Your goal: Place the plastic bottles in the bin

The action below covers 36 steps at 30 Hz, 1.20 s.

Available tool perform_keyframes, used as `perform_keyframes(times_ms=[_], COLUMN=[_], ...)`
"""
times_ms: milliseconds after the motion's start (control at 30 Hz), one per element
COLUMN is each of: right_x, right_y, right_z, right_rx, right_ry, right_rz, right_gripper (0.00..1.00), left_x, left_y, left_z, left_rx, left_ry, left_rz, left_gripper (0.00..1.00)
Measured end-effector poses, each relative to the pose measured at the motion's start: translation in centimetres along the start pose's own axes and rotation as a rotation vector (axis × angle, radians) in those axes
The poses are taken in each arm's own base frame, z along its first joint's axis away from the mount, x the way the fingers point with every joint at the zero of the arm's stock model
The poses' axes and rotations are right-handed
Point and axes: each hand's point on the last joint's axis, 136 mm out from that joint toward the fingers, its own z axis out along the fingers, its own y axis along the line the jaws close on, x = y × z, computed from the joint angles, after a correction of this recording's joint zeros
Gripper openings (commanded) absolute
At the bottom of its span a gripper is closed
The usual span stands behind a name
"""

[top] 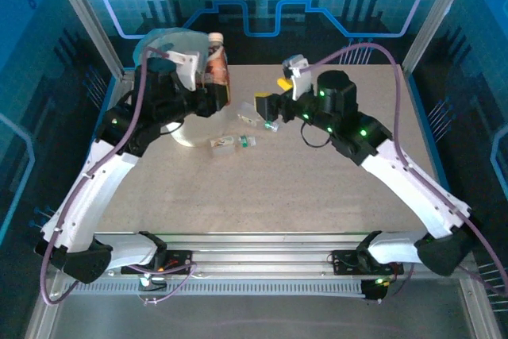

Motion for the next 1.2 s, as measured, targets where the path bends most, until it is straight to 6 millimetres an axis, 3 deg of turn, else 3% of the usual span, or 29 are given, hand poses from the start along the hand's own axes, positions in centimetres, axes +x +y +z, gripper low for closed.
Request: perform_keyframes(times_ms=[200, 367, 600, 800, 1000, 1200], right_x=[-4.1, -5.7, -4.5, -2.9, -2.4, -2.3], right_y=[1.8, 4.4, 5.2, 5.6, 5.6, 5.2], right_z=[2.1, 2.5, 5.7, 6.8, 6.6, 5.8], right_rx=[-0.047, -0.100, -0.128, -0.142, -0.141, -0.122], right_ry=[-0.035, -0.052, 0.027, 0.092, 0.118, 0.120], right_rz=[-0.030, -0.069, -0.098, -0.131, -0.160, -0.181], right_gripper=[0.81, 0.82, 0.83, 0.84, 0.85, 0.86], left_x=[-2.4, -4.5, -5.7, -3.9, -3.1, -3.3], left_y=[3.2, 6.8, 12.7, 16.8, 18.2, 18.3], left_z=[-0.6, 0.2, 2.8, 6.1, 8.4, 8.8], left_rx=[-0.071, -0.145, -0.254, -0.310, -0.316, -0.305], left_ry=[-0.068, -0.090, -0.062, 0.032, 0.088, 0.092], left_rz=[-0.037, -0.073, -0.111, -0.135, -0.146, -0.149], left_gripper=[0.50, 0.50, 0.52, 0.53, 0.55, 0.55])
